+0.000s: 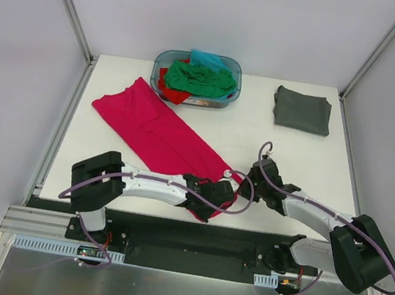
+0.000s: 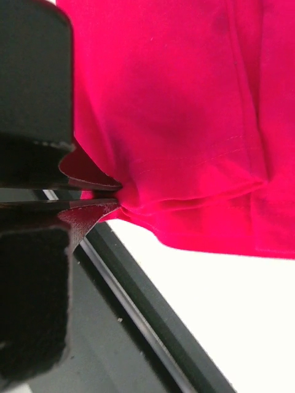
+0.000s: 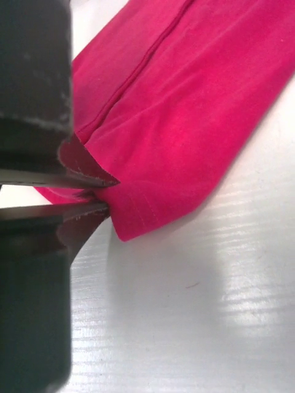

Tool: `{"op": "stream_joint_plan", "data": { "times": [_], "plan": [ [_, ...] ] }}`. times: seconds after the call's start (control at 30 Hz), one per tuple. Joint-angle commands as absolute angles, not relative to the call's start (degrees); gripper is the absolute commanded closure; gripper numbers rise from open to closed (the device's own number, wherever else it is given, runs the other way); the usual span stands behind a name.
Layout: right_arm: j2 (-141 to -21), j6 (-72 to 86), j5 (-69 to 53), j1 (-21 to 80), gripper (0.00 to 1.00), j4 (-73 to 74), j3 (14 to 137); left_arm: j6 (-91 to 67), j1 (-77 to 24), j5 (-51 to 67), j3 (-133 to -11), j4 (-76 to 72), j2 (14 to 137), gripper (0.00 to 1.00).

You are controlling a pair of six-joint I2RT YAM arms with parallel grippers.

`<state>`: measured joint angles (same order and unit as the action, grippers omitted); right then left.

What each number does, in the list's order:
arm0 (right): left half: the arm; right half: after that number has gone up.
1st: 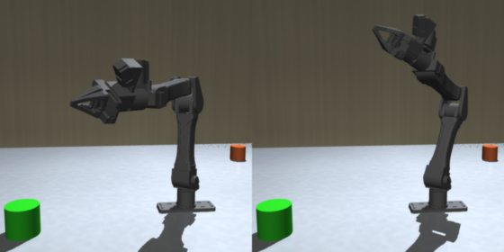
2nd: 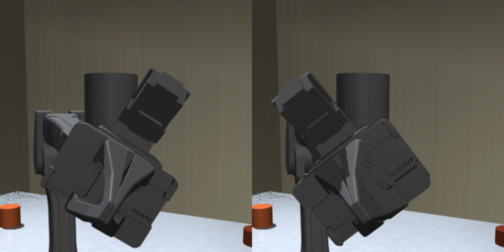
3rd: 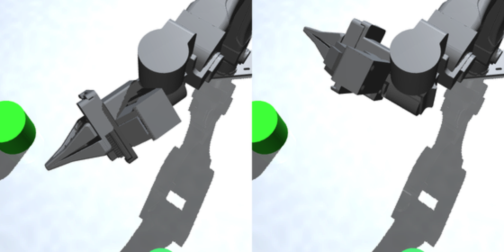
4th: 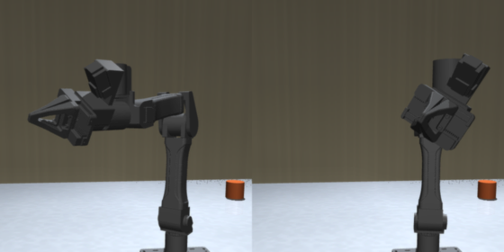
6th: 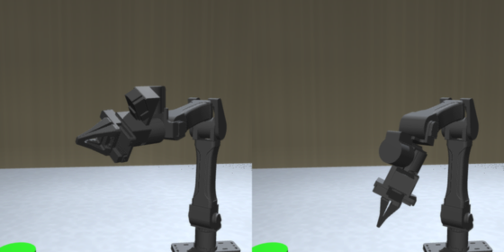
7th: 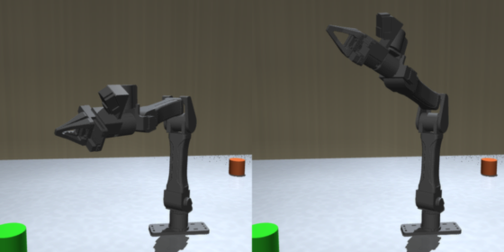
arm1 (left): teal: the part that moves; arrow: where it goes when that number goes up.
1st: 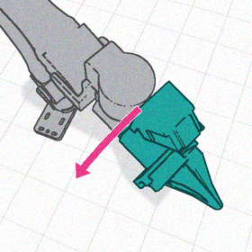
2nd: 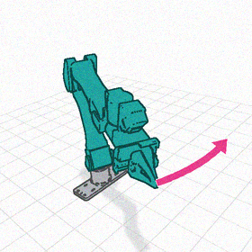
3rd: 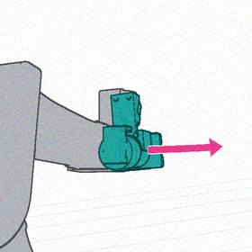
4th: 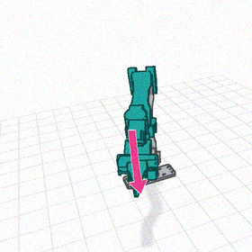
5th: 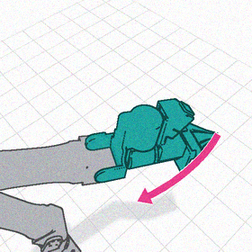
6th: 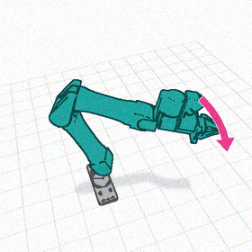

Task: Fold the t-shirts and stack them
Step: Grab the bottom of the folded rectangular tshirt with both arms

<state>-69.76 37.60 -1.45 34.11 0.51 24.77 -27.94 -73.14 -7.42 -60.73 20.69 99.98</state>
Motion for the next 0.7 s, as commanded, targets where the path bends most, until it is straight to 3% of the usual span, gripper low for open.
{"op": "stream_joint_plan", "data": {
  "times": [0.0, 0.03, 0.07, 0.47, 0.67],
  "plan": [
    [-70.2, 33.8, 2.7, 34.5, 0.92, 1.9, 27.4, -26.9, -73.2, -0.1, -58.1, 13.3, 95.2, 1.00],
    [-69.7, 33.2, 3.2, 34.5, 0.99, 2.5, 27.4, -26.9, -73.2, 3.0, -57.7, 11.4, 94.9, 1.00],
    [-68.6, 32.8, 3.9, 34.4, 0.99, 3.1, 27.3, -27.1, -73.2, 5.0, -57.6, 10.0, 94.7, 1.00],
    [-51.3, 23.9, 5.5, 25.2, 0.99, 23.7, 29.8, -29.5, -73.7, 12.2, -66.0, 7.2, 98.3, 1.00],
    [-50.8, 17.8, 2.0, 24.0, 0.99, 28.8, 33.7, -28.9, -73.5, 13.2, -67.2, 7.0, 97.3, 1.00]
  ]
}}
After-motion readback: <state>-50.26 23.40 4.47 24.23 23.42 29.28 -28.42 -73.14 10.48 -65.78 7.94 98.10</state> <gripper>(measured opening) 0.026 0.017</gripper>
